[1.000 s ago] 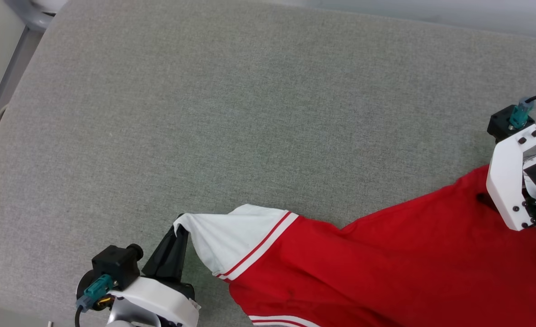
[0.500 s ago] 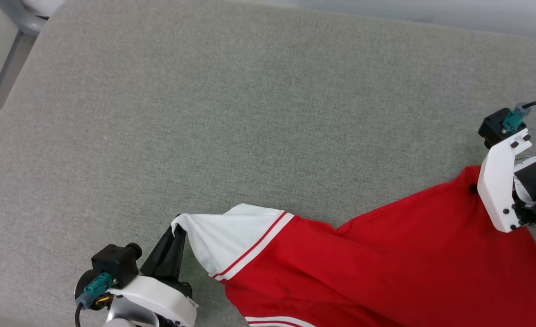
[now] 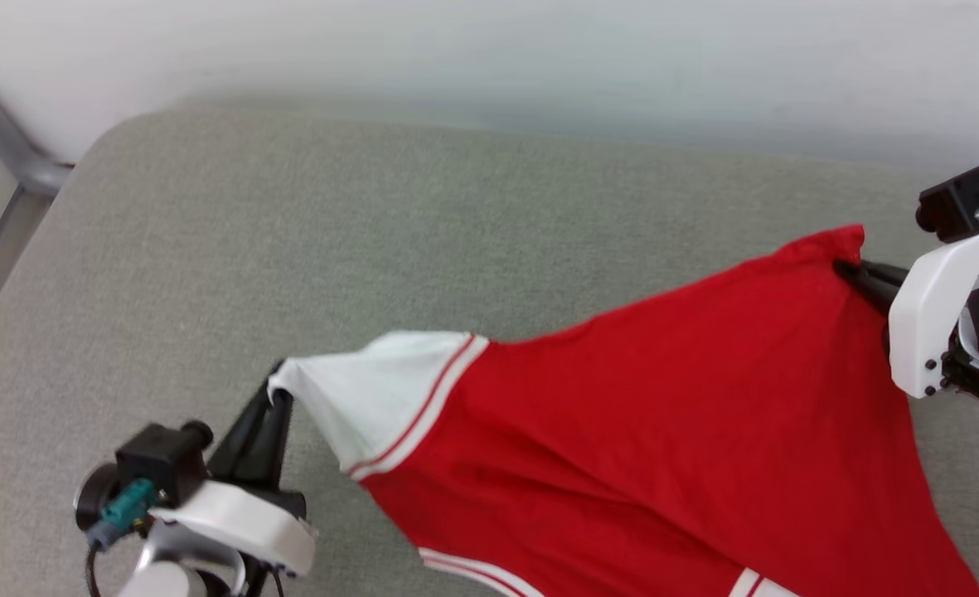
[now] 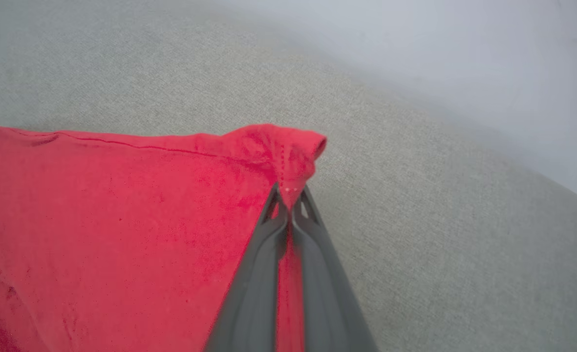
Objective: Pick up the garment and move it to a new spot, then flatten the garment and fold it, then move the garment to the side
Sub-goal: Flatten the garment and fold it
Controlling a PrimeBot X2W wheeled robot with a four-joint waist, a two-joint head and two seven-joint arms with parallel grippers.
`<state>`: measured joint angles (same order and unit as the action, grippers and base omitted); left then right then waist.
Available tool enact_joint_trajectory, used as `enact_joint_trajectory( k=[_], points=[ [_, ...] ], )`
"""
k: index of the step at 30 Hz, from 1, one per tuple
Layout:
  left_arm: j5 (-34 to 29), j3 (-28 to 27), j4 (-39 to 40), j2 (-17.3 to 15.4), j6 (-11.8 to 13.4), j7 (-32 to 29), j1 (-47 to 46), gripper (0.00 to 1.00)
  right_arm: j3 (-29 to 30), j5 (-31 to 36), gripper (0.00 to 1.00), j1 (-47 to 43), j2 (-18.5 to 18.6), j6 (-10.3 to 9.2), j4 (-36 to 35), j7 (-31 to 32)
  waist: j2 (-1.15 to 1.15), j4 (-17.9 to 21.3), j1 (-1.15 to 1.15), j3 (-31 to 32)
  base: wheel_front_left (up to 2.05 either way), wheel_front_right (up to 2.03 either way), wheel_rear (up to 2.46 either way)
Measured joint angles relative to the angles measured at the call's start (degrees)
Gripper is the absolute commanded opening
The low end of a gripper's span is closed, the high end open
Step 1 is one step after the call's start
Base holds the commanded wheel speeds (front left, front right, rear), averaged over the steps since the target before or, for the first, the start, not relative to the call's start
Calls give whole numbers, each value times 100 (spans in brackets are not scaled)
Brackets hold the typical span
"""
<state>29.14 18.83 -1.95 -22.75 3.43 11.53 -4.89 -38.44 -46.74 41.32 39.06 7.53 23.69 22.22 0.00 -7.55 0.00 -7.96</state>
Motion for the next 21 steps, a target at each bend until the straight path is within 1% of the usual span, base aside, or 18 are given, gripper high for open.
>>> enact_joint_trajectory(
  k=[8, 11, 16, 21],
  points=[
    [-75, -254, 735, -343, 36, -301, -720, 0, 709, 135, 0, -155, -63, 0, -487, -681, 0, 273, 0, 449, 0, 0, 0],
    [-44, -338, 968, -387, 23, -438, -1152, 0, 1077, 287, 0, -156, -123, 0, -694, -835, 0, 349, 0, 535, 0, 0, 0],
    [-63, -478, 1145, -603, -56, -692, -1963, 0, 1701, 584, 0, -137, -304, 0, -1109, -906, 0, 439, 0, 558, 0, 0, 0],
    [-76, -498, 1225, -712, -204, -959, -2888, 0, 2291, 842, 0, 14, -510, 0, -1517, -768, 0, 489, 0, 461, 0, 0, 0]
  ],
)
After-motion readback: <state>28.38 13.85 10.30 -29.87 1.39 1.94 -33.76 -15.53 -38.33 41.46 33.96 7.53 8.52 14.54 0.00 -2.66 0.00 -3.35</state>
